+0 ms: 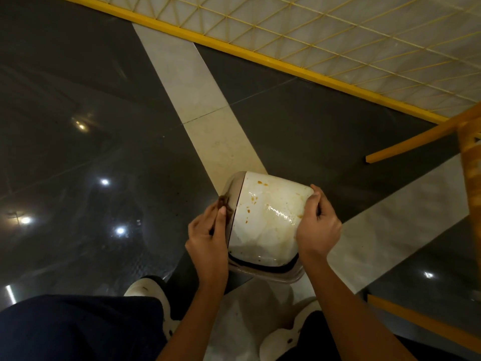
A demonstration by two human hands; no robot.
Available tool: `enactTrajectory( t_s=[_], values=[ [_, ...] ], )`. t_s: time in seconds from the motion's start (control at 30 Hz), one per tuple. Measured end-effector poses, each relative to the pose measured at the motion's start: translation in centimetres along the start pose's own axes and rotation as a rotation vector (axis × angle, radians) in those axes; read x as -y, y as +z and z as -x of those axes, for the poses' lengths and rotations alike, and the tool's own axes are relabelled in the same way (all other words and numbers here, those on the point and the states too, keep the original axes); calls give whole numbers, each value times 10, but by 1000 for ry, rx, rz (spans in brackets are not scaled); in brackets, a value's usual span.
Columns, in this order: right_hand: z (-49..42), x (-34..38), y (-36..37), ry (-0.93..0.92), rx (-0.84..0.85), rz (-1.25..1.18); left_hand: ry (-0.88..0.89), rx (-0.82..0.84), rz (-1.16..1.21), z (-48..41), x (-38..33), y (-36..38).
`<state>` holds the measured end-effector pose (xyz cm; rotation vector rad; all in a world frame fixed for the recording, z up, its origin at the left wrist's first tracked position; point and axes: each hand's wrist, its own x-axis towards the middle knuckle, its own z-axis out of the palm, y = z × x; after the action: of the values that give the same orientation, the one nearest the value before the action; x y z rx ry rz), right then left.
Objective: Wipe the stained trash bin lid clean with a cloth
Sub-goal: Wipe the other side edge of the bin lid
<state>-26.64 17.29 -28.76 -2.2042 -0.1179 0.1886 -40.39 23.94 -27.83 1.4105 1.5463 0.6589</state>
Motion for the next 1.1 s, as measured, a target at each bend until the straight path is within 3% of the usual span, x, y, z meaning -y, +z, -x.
enactTrajectory(
  t_s=[0.17, 0.37, 0.57, 0.73, 0.9, 1.1],
  values=[
    [-1, 0, 0, 16, 10, 9, -48, -3, 17, -12, 2, 3],
    [-1, -1, 1, 9, 0, 9, 62, -8, -35, 12, 6, -3],
    [-1, -1, 1, 17, 0, 16, 10, -70, 5, 16, 17, 2],
    [-2, -2, 2, 17, 1, 14, 95, -57, 28, 12, 5, 8],
    [-1, -1, 1, 9, -8, 12, 13, -68, 4, 26, 30, 1],
    [-2, 0, 1, 12, -16, 20, -35, -46, 76, 11, 13, 10]
  ],
)
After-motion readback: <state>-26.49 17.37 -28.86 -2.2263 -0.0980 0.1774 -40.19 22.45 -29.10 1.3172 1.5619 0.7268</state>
